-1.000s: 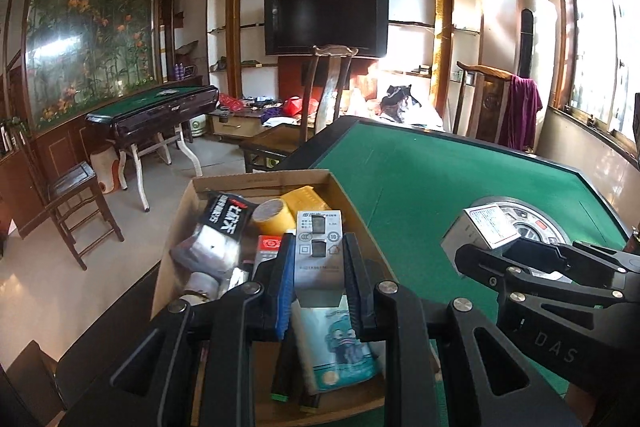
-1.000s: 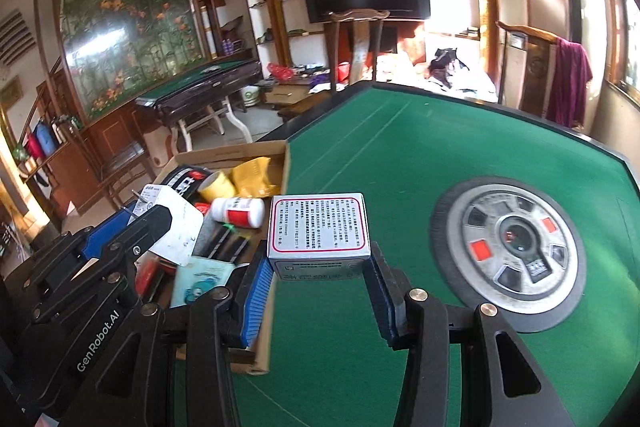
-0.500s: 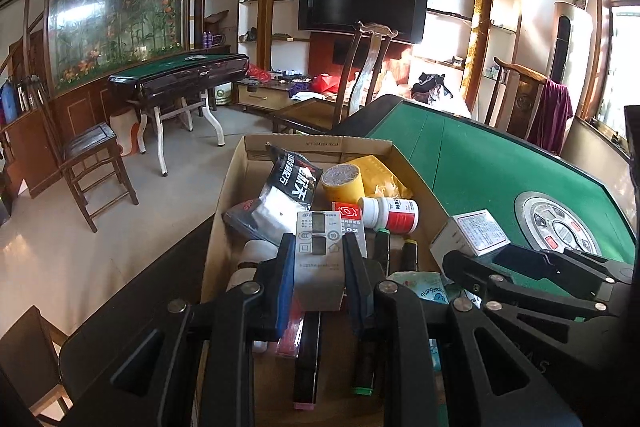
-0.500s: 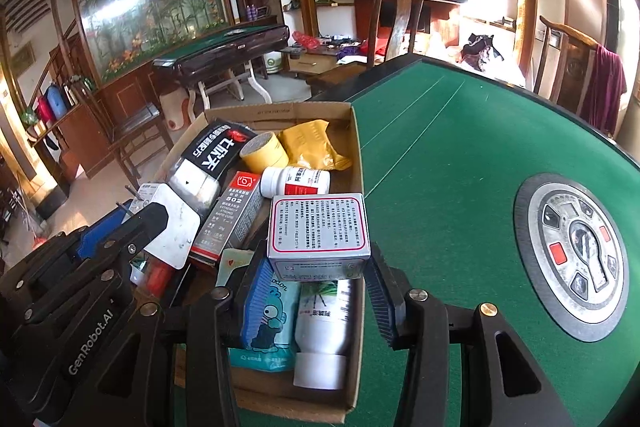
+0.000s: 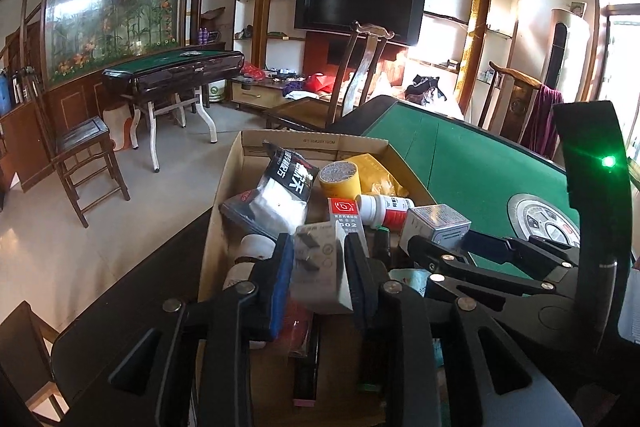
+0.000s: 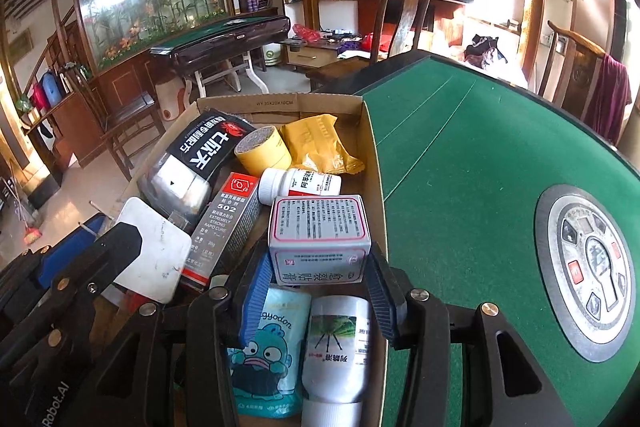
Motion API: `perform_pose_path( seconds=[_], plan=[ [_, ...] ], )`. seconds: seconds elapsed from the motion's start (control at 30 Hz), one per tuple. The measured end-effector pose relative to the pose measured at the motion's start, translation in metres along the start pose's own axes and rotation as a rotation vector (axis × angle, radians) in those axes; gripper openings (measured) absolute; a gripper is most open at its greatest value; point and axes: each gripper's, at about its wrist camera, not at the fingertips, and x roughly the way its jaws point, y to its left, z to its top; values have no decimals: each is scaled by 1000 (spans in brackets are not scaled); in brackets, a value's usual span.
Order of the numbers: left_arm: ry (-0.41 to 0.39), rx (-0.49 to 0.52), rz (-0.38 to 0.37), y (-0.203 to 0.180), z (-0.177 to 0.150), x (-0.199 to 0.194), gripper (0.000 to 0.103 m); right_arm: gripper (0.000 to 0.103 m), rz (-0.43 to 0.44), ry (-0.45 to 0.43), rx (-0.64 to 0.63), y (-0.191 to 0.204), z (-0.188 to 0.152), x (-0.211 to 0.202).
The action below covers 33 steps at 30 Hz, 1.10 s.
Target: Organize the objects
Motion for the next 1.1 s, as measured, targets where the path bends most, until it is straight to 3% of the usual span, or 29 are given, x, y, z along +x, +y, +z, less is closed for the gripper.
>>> perform_pose_path(
  seconds=[0.07, 0.23, 0.4, 0.63, 0.73, 0.93, 1.1],
  plan=[
    [-3, -14, -8, 3, 1, -1, 41, 52, 14, -11, 2, -1, 0, -4],
    [-23, -14, -6, 1, 2, -6, 46, 56, 29, -49, 17, -4, 4, -17],
    [-50, -23, 7, 3, 4, -18, 66, 58, 20, -83, 27, -8, 3, -33],
    [-114, -11, 71, 5, -2, -43, 84, 80, 2, -125, 56, -16, -11, -63],
    [-146, 3, 95, 5, -8, -56, 93, 84, -6, -131, 54, -15, -18, -75],
    [-164, 43, 118, 5, -20, -75, 95, 88, -30, -160, 36, -9, -38, -98],
    [-124, 14, 138, 14, -24, -77, 98, 89, -70, -161, 30, -10, -54, -108]
  ],
)
